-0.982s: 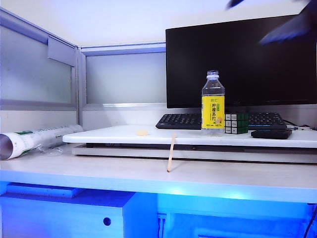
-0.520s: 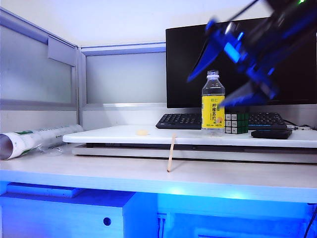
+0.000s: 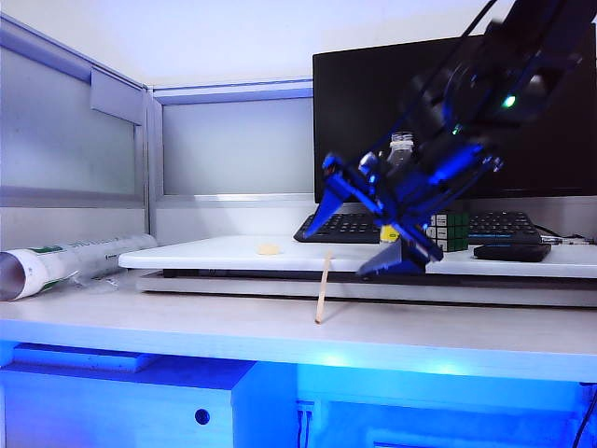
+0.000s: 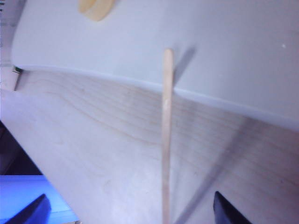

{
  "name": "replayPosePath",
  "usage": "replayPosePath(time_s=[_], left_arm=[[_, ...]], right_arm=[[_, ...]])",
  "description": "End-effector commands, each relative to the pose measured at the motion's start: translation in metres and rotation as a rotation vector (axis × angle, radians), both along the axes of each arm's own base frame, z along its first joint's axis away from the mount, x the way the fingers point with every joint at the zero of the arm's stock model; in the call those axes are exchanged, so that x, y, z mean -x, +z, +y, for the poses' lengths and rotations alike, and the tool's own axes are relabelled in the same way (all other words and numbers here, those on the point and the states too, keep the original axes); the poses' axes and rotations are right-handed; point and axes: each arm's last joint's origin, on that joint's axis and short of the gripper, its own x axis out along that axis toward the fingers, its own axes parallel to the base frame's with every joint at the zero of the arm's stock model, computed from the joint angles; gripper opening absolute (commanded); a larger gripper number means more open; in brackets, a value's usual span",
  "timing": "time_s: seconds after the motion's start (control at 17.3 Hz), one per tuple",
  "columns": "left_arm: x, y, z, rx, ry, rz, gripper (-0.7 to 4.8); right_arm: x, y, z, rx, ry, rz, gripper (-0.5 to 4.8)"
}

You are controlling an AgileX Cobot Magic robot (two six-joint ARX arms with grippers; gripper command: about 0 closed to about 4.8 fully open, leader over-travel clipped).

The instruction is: Grab a stick from the table and stick it in a plastic bottle.

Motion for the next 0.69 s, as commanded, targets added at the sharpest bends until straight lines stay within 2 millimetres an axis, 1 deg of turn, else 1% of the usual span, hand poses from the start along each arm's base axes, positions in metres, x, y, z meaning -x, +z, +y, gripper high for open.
replayPosePath(time_s=[0.06,0.12,0.29,0.52,0.64,0.69], left_arm=[[0.000,-0.001,0.000,-0.001,-0.013,0.009,-0.05],[0.000,-0.001,0.000,-0.001,-0.013,0.009,-0.05],[0.000,-0.001,0.000,-0.001,-0.013,0.009,-0.05],[0.000,-0.001,0.000,-0.001,-0.013,0.009,-0.05],[0.000,-0.001,0.000,-0.001,-0.014,0.009,-0.05],[0.000,-0.001,0.000,-0.001,-0.014,0.009,-0.05]], right_arm=[[-0.013,-0.008,0.009,0.006,-0.007,-0.019,4.79],[-0.020,-0.017,0.016,0.010,-0.004,-0.011,4.79],[-0.025,-0.020,0.022,0.020,-0.013,-0.021,4.79],[-0.029,-0.022,0.023,0.041,-0.046,-0.039,4.79],[-0.031,-0.033,0.024,0.022,-0.069,-0.012,4.79],[-0.032,-0.036,0.025,0.014,-0.073,-0.004,4.79]])
